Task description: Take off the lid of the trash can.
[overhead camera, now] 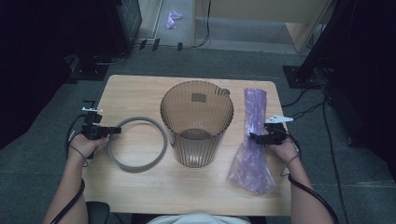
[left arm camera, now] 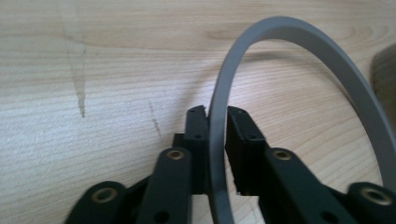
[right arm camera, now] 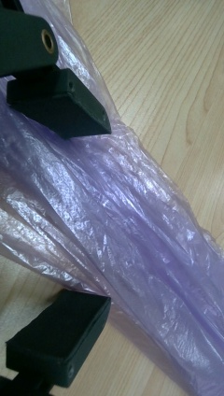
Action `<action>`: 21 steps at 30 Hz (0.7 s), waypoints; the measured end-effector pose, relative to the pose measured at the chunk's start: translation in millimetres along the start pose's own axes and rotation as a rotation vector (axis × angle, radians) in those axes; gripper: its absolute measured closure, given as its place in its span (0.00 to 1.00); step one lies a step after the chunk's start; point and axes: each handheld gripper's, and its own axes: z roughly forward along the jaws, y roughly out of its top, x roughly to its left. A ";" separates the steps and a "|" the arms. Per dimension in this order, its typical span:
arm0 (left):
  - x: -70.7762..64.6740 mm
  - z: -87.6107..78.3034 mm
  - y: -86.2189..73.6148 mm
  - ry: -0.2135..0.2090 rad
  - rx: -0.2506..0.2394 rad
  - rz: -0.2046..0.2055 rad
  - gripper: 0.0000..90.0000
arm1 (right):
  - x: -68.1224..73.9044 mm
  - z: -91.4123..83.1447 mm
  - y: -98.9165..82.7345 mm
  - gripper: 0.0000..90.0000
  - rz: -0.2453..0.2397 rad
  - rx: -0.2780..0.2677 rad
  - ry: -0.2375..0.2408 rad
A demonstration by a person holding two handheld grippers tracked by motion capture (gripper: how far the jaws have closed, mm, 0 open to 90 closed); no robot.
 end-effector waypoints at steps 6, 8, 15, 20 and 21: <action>-1.2 2.7 2.0 0.013 -0.006 -0.009 0.67 | 2.7 1.1 0.8 0.17 -0.003 0.003 -0.002; -0.7 2.4 4.8 -0.001 -0.033 -0.018 0.59 | 3.0 1.0 0.6 0.17 -0.002 0.002 -0.006; -9.1 6.4 9.5 -0.021 -0.130 -0.015 0.46 | 4.1 0.7 0.4 0.17 0.006 0.004 -0.009; -18.0 7.8 9.9 0.003 -0.092 0.005 0.54 | 4.7 0.6 0.2 0.16 0.013 0.005 -0.014; -19.3 8.0 10.1 -0.003 -0.087 0.007 0.52 | 4.9 0.7 0.2 0.16 0.015 0.004 -0.016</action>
